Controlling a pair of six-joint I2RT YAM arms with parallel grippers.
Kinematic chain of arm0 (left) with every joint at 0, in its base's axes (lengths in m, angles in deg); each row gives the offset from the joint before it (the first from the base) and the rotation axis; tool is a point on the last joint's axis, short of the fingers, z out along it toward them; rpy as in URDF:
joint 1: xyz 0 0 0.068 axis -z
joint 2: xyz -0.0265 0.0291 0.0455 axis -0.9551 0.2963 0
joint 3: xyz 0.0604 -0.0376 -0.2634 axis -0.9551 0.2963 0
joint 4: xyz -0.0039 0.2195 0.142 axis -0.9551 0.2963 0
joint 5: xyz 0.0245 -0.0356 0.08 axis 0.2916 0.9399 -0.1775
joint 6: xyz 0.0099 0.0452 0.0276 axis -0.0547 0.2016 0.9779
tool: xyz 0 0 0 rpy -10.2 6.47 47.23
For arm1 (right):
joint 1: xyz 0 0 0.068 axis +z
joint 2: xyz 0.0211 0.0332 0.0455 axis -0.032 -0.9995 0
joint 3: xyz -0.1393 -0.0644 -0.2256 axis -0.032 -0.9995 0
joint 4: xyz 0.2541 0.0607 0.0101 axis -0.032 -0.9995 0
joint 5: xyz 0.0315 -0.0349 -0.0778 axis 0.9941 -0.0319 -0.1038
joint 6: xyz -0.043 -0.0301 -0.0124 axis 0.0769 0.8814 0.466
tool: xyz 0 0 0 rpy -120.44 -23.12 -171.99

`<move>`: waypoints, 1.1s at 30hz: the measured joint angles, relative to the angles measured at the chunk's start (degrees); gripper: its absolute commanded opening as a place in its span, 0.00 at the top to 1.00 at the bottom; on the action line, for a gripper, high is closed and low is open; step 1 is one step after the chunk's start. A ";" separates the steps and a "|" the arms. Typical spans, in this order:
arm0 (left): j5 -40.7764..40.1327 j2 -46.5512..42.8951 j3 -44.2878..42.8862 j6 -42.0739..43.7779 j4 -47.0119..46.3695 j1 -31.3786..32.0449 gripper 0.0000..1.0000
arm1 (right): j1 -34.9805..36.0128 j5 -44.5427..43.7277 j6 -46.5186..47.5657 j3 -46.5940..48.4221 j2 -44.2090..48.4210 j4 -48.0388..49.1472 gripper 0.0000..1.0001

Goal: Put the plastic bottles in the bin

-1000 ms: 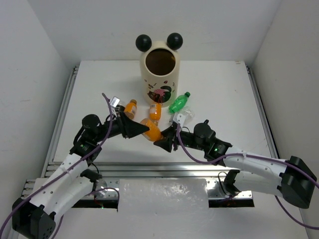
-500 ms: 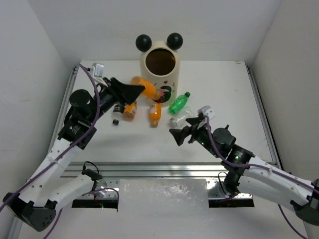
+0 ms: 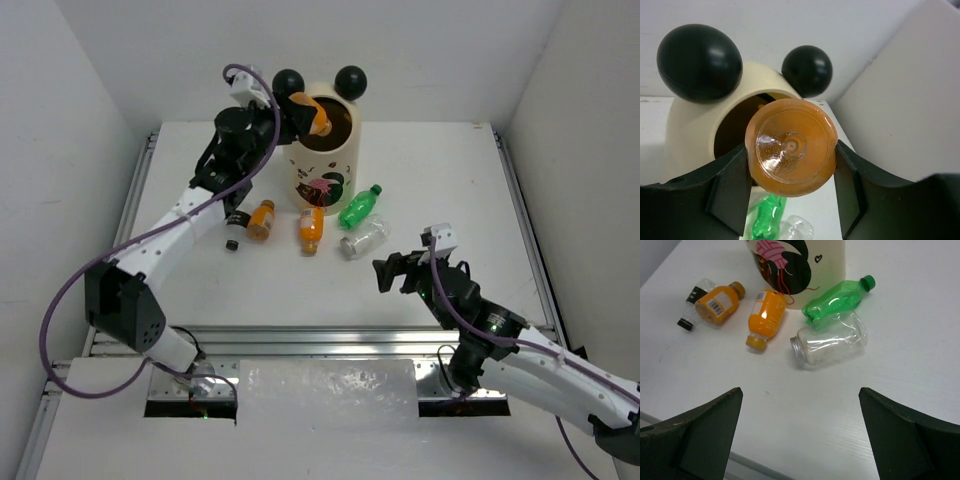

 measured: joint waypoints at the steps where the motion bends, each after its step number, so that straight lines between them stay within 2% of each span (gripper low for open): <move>1: -0.46 1.79 -1.33 0.39 0.04 0.02 0.72 | 0.00 -0.44 -0.44 -0.02 0.11 -0.92 0.01; 2: -1.03 3.54 -2.64 0.79 0.13 0.02 0.60 | 0.00 -0.76 -1.29 -0.02 -0.07 -1.62 0.01; 3: -1.66 5.01 -3.91 1.01 0.39 0.04 0.33 | -0.02 -0.83 -1.97 0.00 -0.55 -2.12 0.01; 5: -2.51 7.98 -7.23 1.18 1.73 0.07 0.18 | -0.04 -0.79 -3.76 0.07 -2.95 -3.41 0.01; 6: -2.78 9.55 -9.05 0.98 2.45 0.04 0.01 | -0.11 -0.83 -4.96 0.59 -5.60 -4.52 0.01; 10: -2.32 10.60 -10.21 0.24 4.37 0.13 0.00 | -2.69 -0.15 -9.99 3.96 -15.76 -7.93 0.01; 12: -2.14 9.79 -10.14 -0.28 6.01 0.39 0.00 | -8.17 3.91 -12.79 8.41 -23.10 -9.60 0.01; 15: -2.08 6.32 -9.55 -1.05 9.27 0.94 0.00 | -14.99 8.15 -17.42 15.41 -33.73 -10.38 0.01; 17: -2.10 1.79 -8.50 -1.77 12.07 1.18 0.00 | -16.28 8.55 -20.33 19.28 -39.26 -10.45 0.01; 22: -0.90 -15.69 0.07 -2.80 16.79 1.18 0.00 | -16.41 7.61 -28.48 30.32 -52.87 -13.42 0.01; 26: 0.39 -28.06 9.97 -3.15 18.95 1.18 0.00 | -16.46 4.33 -37.62 43.15 -65.83 -21.55 0.01; 29: 0.50 -33.77 17.18 -3.08 22.03 1.18 0.00 | -16.46 2.38 -43.17 48.89 -73.09 -26.82 0.01; 33: 0.74 -36.41 22.21 -2.56 24.94 1.18 0.00 | -16.50 0.44 -48.33 49.62 -78.12 -31.34 0.02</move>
